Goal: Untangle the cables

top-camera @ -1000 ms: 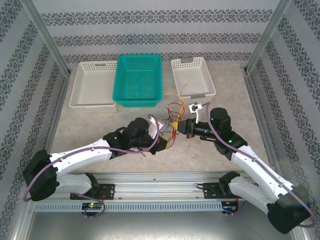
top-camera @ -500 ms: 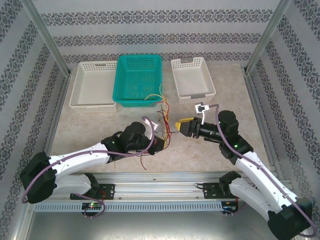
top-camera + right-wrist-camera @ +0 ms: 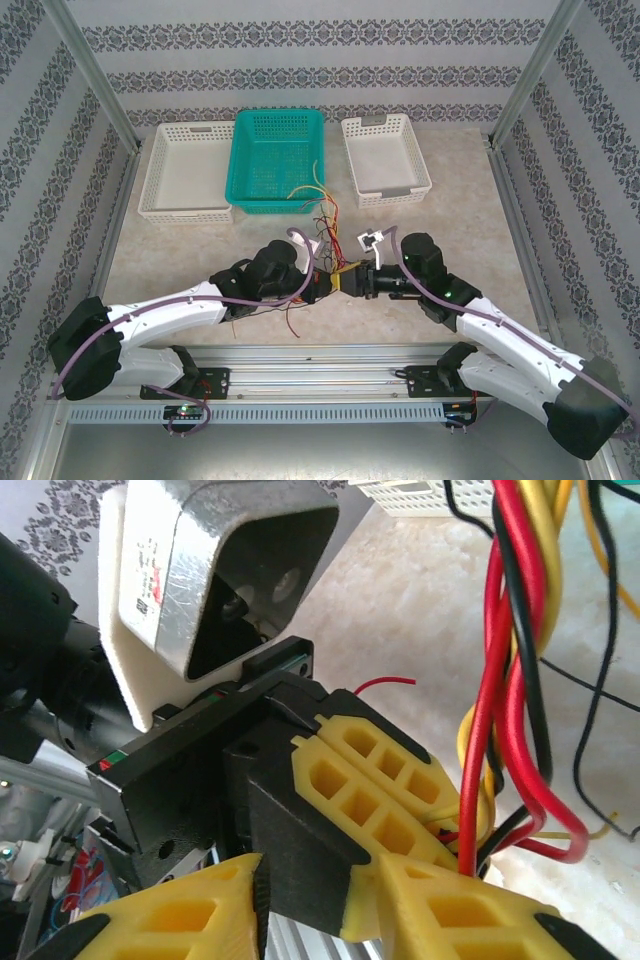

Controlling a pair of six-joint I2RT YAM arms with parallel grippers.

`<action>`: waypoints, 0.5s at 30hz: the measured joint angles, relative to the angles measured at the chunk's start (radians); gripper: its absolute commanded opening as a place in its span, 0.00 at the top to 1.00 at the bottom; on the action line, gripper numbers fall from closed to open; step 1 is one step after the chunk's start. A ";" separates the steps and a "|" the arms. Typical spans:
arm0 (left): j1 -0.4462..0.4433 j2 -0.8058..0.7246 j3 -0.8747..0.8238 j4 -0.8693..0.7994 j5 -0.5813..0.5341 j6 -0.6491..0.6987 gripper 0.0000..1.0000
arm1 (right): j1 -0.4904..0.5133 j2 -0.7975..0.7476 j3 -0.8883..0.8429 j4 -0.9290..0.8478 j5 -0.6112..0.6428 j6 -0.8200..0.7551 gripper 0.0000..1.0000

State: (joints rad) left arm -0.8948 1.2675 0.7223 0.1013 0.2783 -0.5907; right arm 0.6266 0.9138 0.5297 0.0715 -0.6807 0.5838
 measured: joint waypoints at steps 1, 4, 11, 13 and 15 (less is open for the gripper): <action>0.000 0.000 0.000 -0.003 -0.003 -0.002 1.00 | 0.000 0.005 0.000 -0.001 0.006 -0.006 0.72; 0.000 0.000 0.005 -0.010 -0.006 -0.002 1.00 | 0.000 0.004 0.000 -0.016 0.027 -0.017 0.69; 0.000 0.000 0.039 -0.046 -0.026 0.003 1.00 | -0.027 -0.137 0.000 -0.100 0.082 -0.054 0.54; 0.000 0.005 0.046 -0.053 -0.026 0.006 1.00 | -0.036 -0.151 -0.001 -0.099 0.086 -0.058 0.54; 0.000 0.015 0.056 -0.055 -0.025 0.006 1.00 | -0.036 -0.136 -0.006 -0.094 0.089 -0.058 0.54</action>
State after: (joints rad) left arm -0.8944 1.2827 0.7780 0.0463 0.2531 -0.5842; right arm 0.5907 0.7780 0.5232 -0.0223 -0.5915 0.5262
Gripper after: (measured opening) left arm 0.063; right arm 0.460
